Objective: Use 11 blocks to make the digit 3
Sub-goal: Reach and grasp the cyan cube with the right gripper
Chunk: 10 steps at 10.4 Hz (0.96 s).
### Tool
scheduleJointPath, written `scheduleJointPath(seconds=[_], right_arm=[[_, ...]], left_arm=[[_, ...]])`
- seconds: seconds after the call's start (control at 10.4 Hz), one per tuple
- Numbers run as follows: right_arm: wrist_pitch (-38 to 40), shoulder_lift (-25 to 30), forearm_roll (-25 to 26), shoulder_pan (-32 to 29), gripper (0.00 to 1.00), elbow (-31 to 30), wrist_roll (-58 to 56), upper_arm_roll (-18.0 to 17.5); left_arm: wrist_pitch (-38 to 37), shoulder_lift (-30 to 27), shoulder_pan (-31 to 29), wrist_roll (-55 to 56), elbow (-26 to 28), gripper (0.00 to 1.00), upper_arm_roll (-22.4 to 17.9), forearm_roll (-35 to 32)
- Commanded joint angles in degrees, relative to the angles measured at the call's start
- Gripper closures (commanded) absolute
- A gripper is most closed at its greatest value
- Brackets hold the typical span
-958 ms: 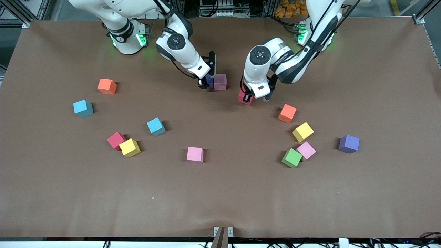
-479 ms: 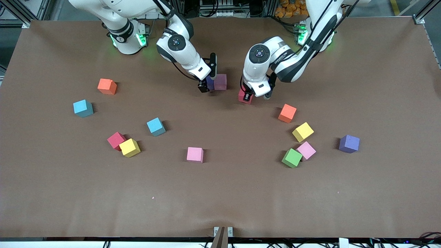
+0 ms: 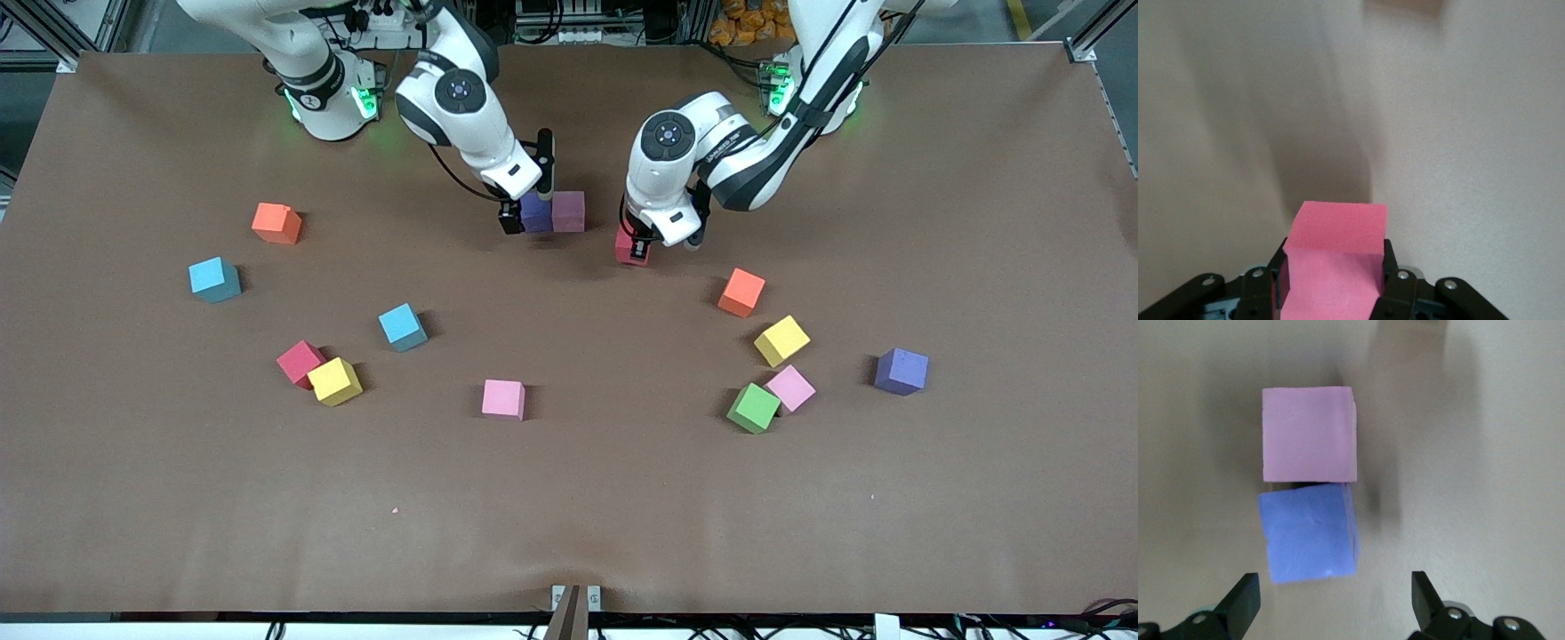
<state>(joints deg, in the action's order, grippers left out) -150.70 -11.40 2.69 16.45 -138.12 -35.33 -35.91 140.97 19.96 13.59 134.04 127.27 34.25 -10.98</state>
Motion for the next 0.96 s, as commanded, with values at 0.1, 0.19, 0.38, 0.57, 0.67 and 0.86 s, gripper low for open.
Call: scheduleJointPath(seconds=[0.1, 0.19, 0.38, 0.57, 0.67, 0.86], right_arm=[[5.7, 5.9, -1.1, -6.3, 0.0, -0.8, -1.5, -0.8], [5.8, 6.0, -0.7, -10.5, 0.0, -0.2, -5.8, -0.7], [5.7, 5.2, -0.1, -18.7, 0.0, 1.7, -9.4, 0.8], [5.4, 1.0, 2.0, -23.0, 0.0, 4.6, -22.4, 4.2], [5.5, -1.5, 2.1, -27.3, 0.0, 5.7, -31.2, 4.2], [5.8, -6.2, 2.1, -29.2, 0.0, 9.5, -44.0, 4.7]], left_arm=[[2.0, -0.5, 0.0, 8.0, 0.9, 1.0, 1.5, -0.4], [2.7, -0.3, 0.4, 11.2, 1.0, 1.0, 2.6, -0.4], [2.9, 0.7, 2.0, 13.8, 0.7, 1.0, 2.8, -0.5], [4.0, 1.5, 2.4, 14.8, 1.1, 1.0, 2.8, -0.5], [4.4, 2.3, 2.5, 15.0, 1.1, 1.0, 2.8, -0.5], [5.0, 3.0, 2.5, 15.6, 1.1, 1.0, 2.8, -0.5]])
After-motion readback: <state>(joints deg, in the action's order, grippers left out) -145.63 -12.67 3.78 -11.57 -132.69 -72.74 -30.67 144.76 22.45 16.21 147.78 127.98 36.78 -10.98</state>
